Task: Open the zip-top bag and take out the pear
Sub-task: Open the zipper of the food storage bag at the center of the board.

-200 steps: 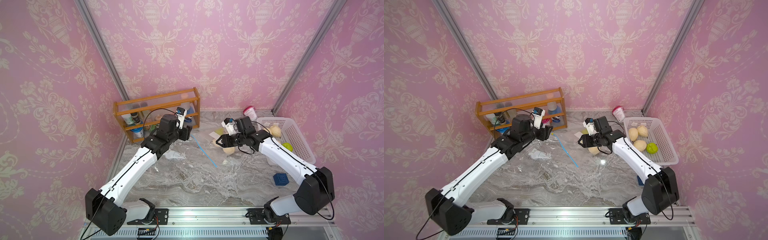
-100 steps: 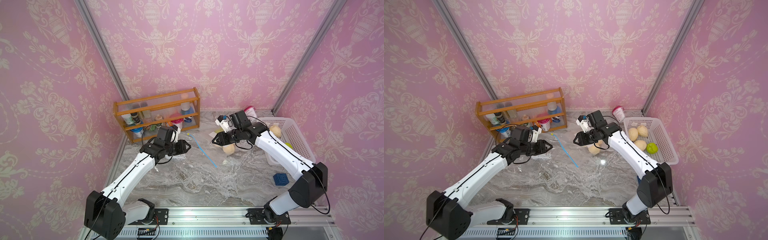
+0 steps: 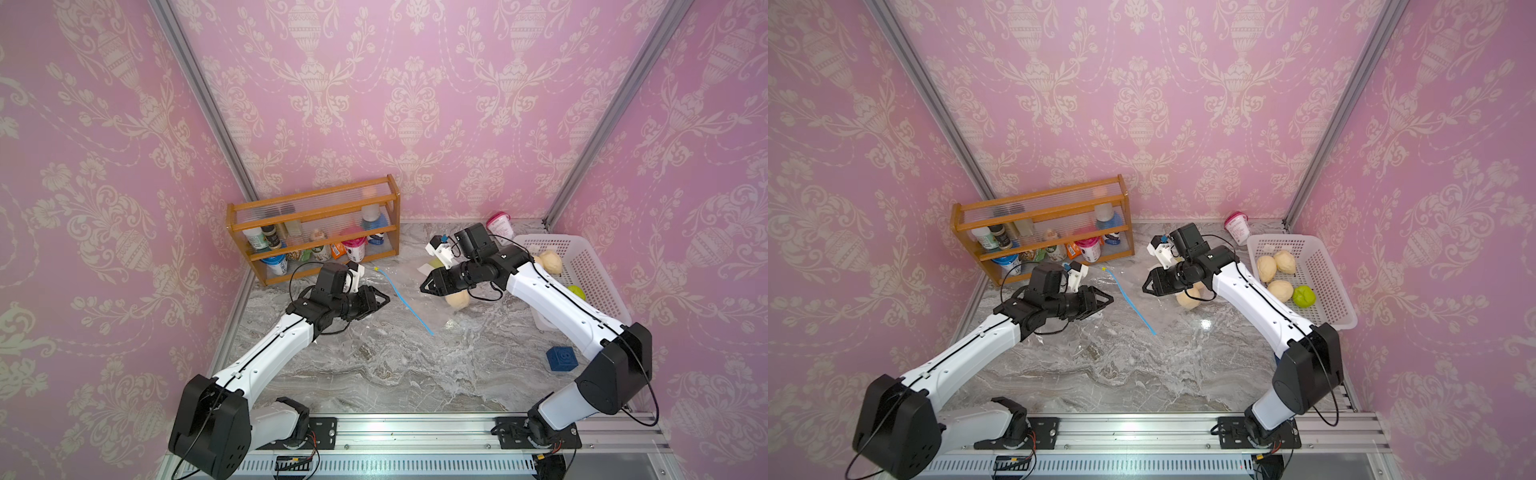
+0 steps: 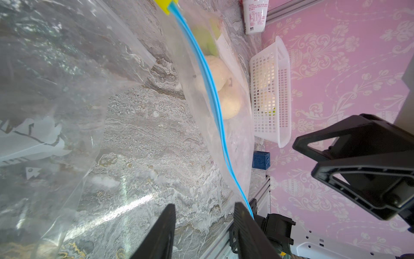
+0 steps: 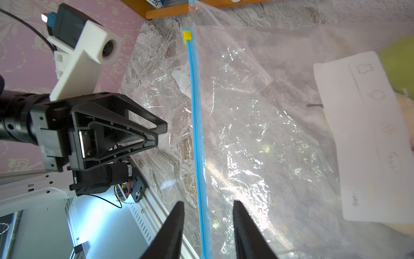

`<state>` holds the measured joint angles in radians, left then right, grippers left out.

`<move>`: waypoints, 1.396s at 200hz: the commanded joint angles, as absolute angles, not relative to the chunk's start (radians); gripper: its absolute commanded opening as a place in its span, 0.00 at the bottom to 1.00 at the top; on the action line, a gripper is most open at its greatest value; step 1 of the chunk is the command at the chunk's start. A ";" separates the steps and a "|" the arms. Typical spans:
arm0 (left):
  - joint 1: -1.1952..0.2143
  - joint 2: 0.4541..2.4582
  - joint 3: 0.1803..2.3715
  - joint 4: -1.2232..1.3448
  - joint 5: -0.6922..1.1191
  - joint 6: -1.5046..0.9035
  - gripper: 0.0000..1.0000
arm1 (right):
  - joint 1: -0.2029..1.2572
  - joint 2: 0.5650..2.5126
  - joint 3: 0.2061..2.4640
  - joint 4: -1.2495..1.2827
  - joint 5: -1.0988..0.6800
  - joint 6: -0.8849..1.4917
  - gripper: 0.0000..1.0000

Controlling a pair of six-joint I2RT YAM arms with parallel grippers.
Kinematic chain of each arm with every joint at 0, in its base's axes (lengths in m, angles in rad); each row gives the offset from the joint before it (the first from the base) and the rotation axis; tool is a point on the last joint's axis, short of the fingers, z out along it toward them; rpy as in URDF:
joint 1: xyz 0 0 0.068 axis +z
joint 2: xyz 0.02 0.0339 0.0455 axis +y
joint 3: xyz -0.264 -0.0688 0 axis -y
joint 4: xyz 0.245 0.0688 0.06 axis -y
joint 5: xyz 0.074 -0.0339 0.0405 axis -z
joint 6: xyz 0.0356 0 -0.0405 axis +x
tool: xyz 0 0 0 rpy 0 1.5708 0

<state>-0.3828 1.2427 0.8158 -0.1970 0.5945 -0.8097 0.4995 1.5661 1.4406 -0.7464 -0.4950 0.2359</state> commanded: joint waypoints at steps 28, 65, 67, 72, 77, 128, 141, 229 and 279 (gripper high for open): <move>-0.408 1.308 0.807 -0.114 0.605 -0.845 0.39 | 0.504 1.579 1.424 -0.744 -0.512 0.255 0.40; -0.414 1.326 0.797 -0.074 0.594 -0.853 0.38 | 0.505 1.566 1.415 -0.741 -0.509 0.261 0.40; -0.415 1.326 0.796 -0.070 0.594 -0.855 0.38 | 0.505 1.566 1.414 -0.740 -0.508 0.261 0.40; -0.414 1.328 0.796 -0.064 0.594 -0.860 0.38 | 0.505 1.565 1.413 -0.739 -0.508 0.262 0.40; -0.414 1.328 0.796 -0.060 0.594 -0.862 0.38 | 0.505 1.565 1.411 -0.741 -0.508 0.262 0.40; -0.420 1.346 0.798 -0.056 0.585 -0.876 0.37 | 0.505 1.560 1.404 -0.738 -0.508 0.265 0.40; -0.423 1.352 0.798 -0.055 0.582 -0.875 0.37 | 0.505 1.558 1.402 -0.735 -0.509 0.268 0.40; -0.437 1.374 0.807 -0.042 0.577 -0.874 0.37 | 0.505 1.554 1.384 -0.724 -0.514 0.282 0.41; -0.445 1.385 0.808 -0.027 0.578 -0.879 0.38 | 0.504 1.553 1.383 -0.726 -0.514 0.288 0.41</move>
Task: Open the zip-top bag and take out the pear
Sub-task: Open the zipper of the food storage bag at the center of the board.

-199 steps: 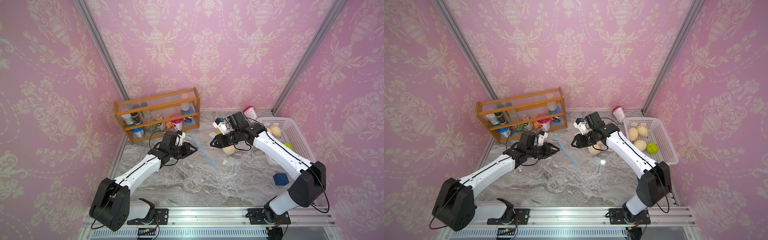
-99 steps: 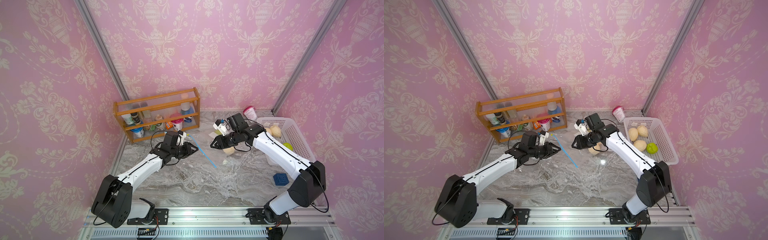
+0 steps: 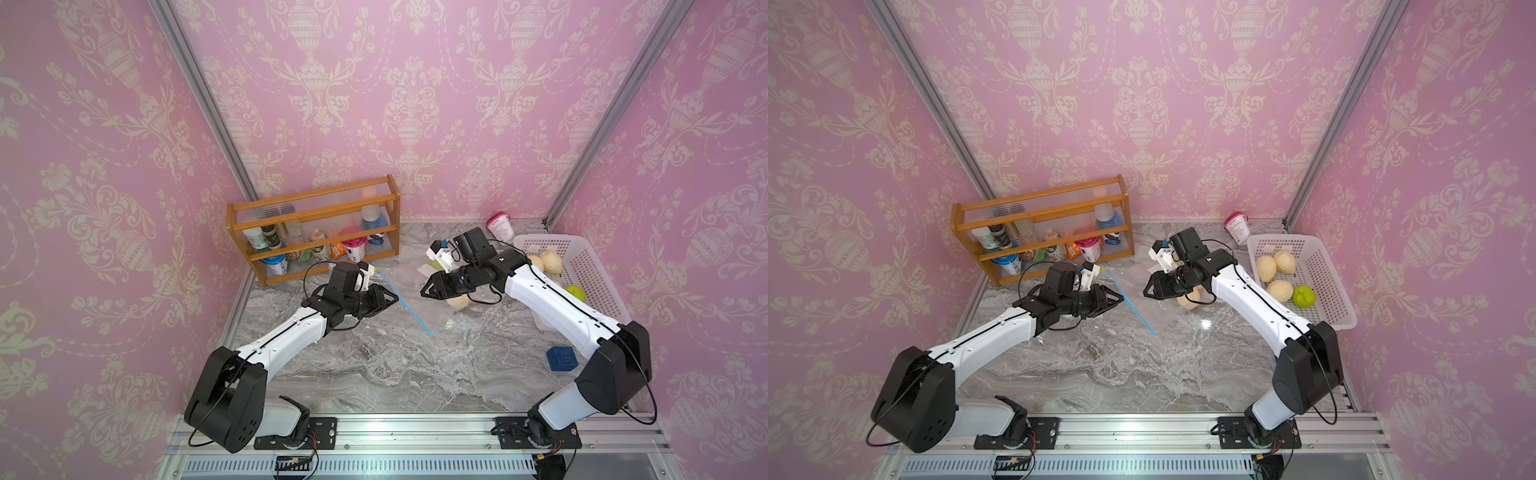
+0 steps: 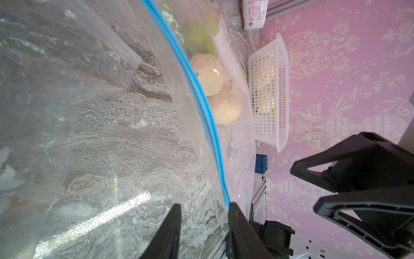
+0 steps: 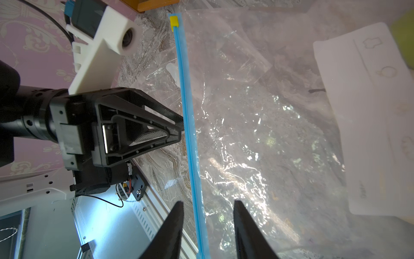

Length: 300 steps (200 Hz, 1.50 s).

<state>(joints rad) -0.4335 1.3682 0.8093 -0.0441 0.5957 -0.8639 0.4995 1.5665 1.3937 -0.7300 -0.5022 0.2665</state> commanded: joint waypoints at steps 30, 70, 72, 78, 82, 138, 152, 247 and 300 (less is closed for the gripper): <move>-0.449 1.397 0.808 -0.019 0.577 -0.879 0.38 | 0.505 1.544 1.382 -0.724 -0.514 0.290 0.41; -0.459 1.408 0.813 0.000 0.576 -0.882 0.39 | 0.505 1.533 1.373 -0.724 -0.513 0.294 0.41; -0.460 1.408 0.813 0.001 0.576 -0.882 0.39 | 0.505 1.533 1.372 -0.724 -0.512 0.294 0.41; -0.461 1.408 0.815 0.003 0.574 -0.883 0.40 | 0.505 1.532 1.369 -0.723 -0.512 0.296 0.41; -0.463 1.410 0.816 0.003 0.572 -0.882 0.40 | 0.505 1.531 1.368 -0.721 -0.514 0.297 0.41; -0.480 1.438 0.828 0.015 0.566 -0.884 0.41 | 0.505 1.515 1.362 -0.719 -0.514 0.298 0.42; -0.485 1.444 0.830 0.015 0.564 -0.884 0.40 | 0.505 1.514 1.362 -0.721 -0.512 0.296 0.42; -0.485 1.370 0.856 -0.108 0.525 -0.824 0.48 | 0.507 1.508 1.359 -0.736 -0.477 0.288 0.41; -0.458 1.224 0.853 -0.336 0.528 -0.790 0.54 | 0.555 1.574 1.450 -0.837 -0.399 0.185 0.43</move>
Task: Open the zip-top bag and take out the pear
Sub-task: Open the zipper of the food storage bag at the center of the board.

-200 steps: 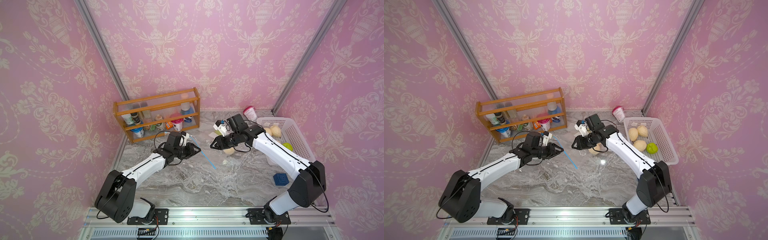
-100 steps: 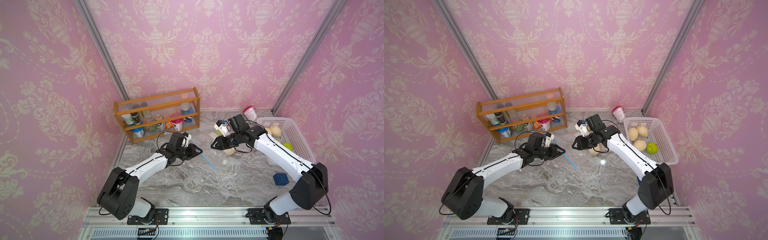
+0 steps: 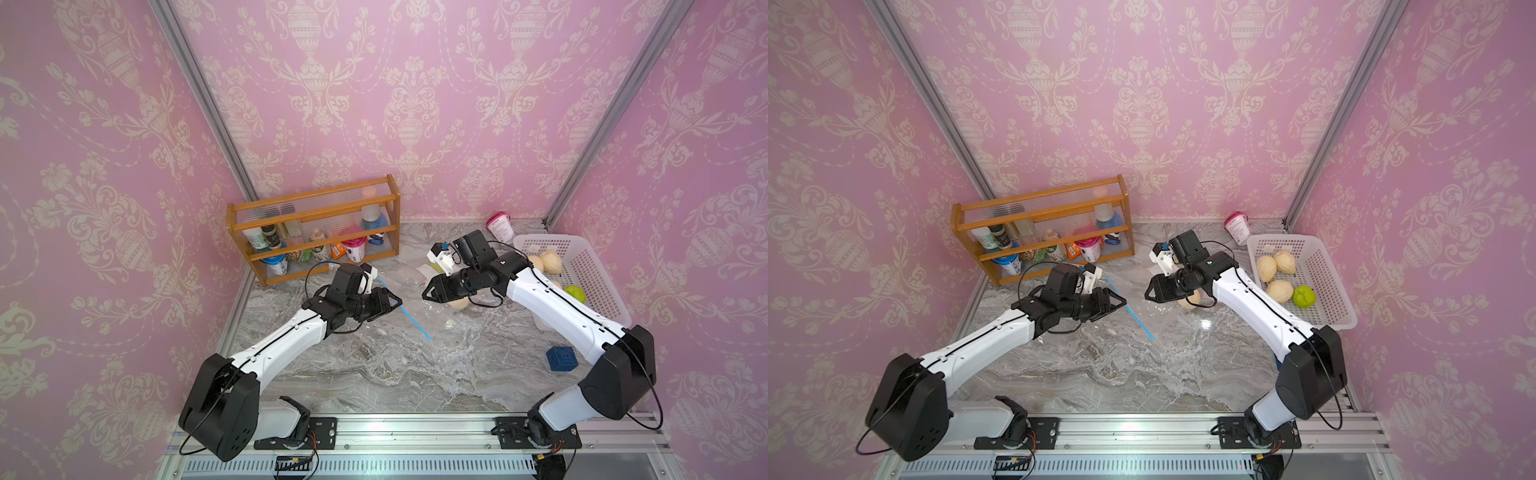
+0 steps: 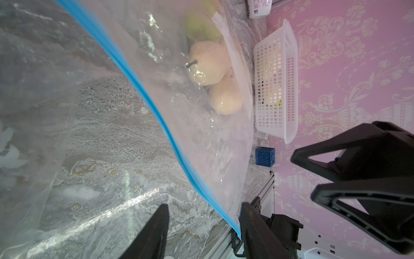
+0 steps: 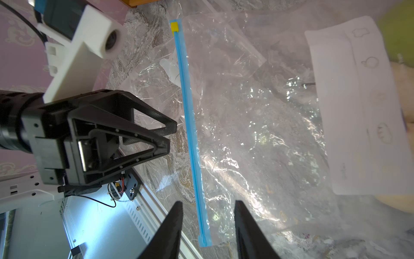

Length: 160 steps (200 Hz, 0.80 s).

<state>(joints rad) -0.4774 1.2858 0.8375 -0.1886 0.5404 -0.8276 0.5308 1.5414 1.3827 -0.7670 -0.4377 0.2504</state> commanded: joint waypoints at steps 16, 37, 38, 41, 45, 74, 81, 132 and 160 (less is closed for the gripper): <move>-0.440 1.189 0.841 -0.391 0.528 -0.796 0.50 | 0.576 1.604 1.490 -0.862 -0.378 0.173 0.43; -0.423 1.179 0.822 -0.433 0.528 -0.798 0.42 | 0.613 1.642 1.532 -0.879 -0.348 0.172 0.40; -0.422 1.180 0.820 -0.432 0.527 -0.799 0.42 | 0.615 1.643 1.534 -0.879 -0.346 0.172 0.40; -0.422 1.180 0.816 -0.428 0.527 -0.799 0.41 | 0.620 1.648 1.539 -0.879 -0.343 0.174 0.40; -0.422 1.184 0.810 -0.418 0.528 -0.800 0.40 | 0.628 1.653 1.544 -0.881 -0.336 0.177 0.39; -0.421 1.224 0.771 -0.275 0.570 -0.818 0.38 | 0.685 1.702 1.584 -0.880 -0.256 0.217 0.37; -0.422 1.236 0.766 -0.246 0.578 -0.815 0.37 | 0.695 1.709 1.590 -0.878 -0.240 0.229 0.36; -0.422 1.365 0.764 -0.116 0.618 -0.784 0.31 | 0.767 1.808 1.715 -0.948 -0.114 0.229 0.35; -0.420 1.410 0.762 -0.060 0.620 -0.780 0.30 | 0.796 1.852 1.767 -0.991 -0.030 0.222 0.35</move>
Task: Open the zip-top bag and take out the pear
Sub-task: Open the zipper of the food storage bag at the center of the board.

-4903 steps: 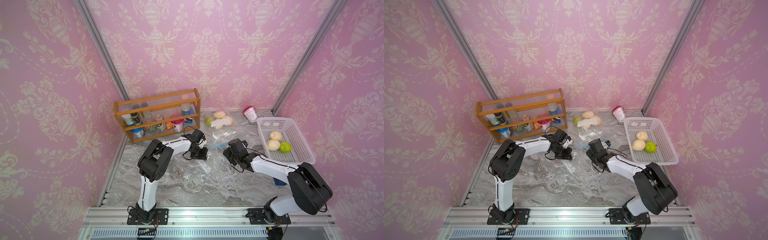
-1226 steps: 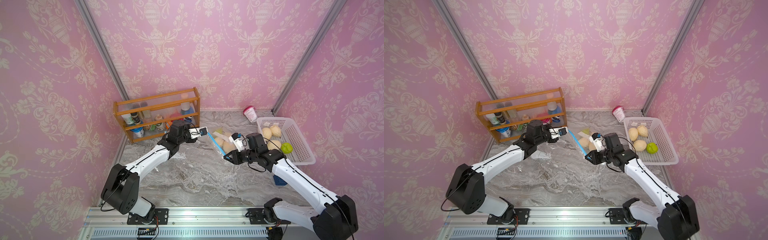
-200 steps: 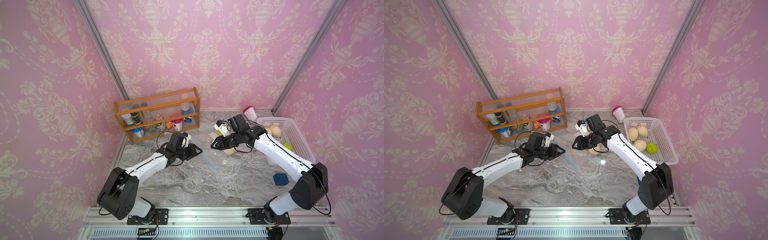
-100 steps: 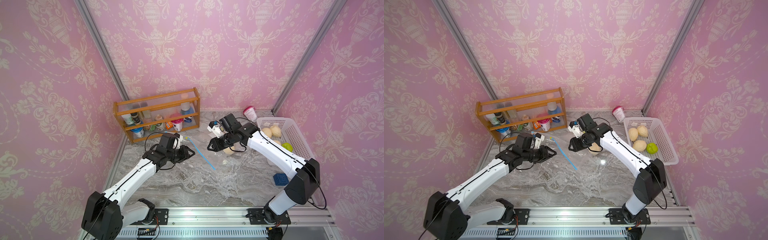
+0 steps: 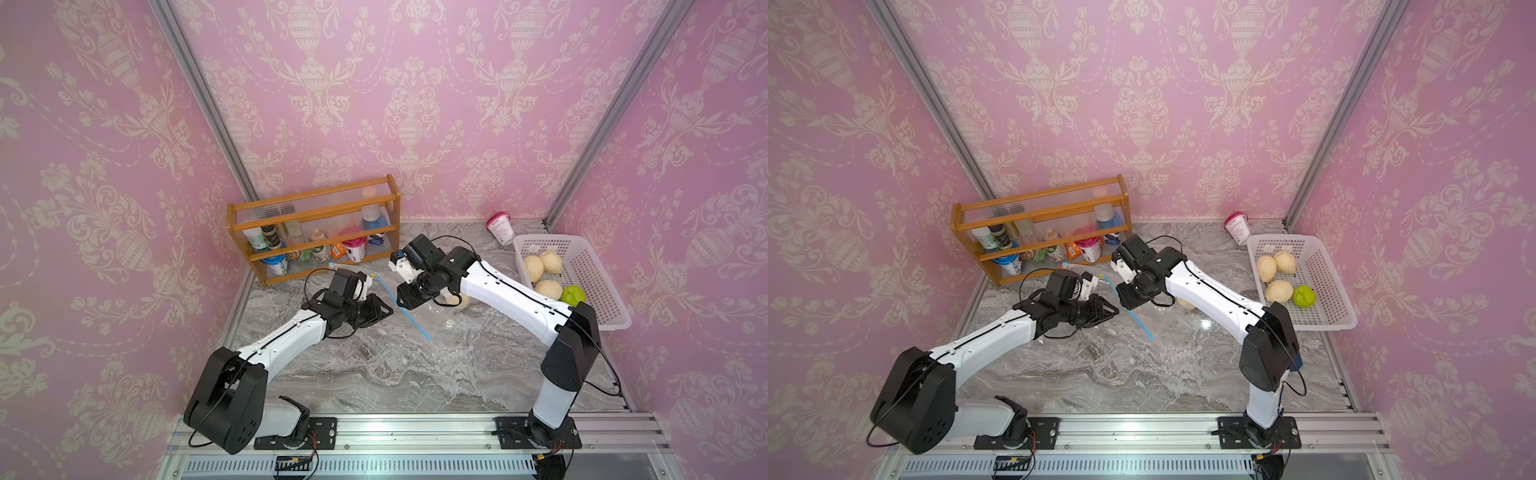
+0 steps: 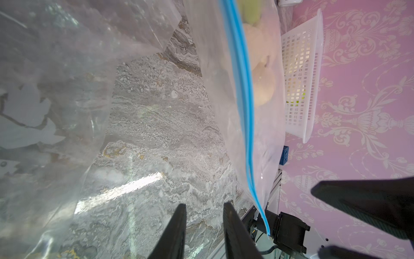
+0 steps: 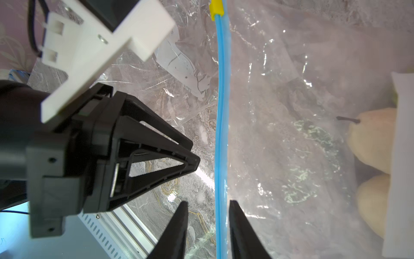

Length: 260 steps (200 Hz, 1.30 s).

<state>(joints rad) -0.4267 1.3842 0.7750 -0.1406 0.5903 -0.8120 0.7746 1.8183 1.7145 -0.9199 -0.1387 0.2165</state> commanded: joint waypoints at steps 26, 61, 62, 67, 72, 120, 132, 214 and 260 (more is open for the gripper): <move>-0.421 1.420 0.768 -0.097 0.582 -0.764 0.29 | 0.818 1.887 1.788 -0.987 0.011 0.219 0.38; -0.417 1.435 0.753 -0.111 0.557 -0.775 0.24 | 0.831 1.932 1.819 -0.987 0.040 0.227 0.39; -0.416 1.435 0.751 -0.110 0.557 -0.776 0.24 | 0.831 1.933 1.820 -0.986 0.040 0.227 0.39; -0.416 1.432 0.746 -0.111 0.554 -0.778 0.23 | 0.833 1.938 1.824 -0.987 0.039 0.227 0.39; -0.414 1.429 0.742 -0.114 0.551 -0.778 0.23 | 0.833 1.942 1.826 -0.987 0.039 0.228 0.39; -0.404 1.414 0.707 -0.111 0.546 -0.782 0.22 | 0.845 1.977 1.856 -1.001 0.092 0.221 0.38; -0.403 1.419 0.707 -0.096 0.554 -0.789 0.22 | 0.847 1.986 1.862 -1.010 0.098 0.214 0.38; -0.404 1.417 0.692 -0.072 0.559 -0.804 0.22 | 0.863 2.012 1.885 -1.037 0.146 0.183 0.38; -0.403 1.401 0.692 -0.077 0.556 -0.805 0.22 | 0.862 2.006 1.877 -1.028 0.154 0.170 0.32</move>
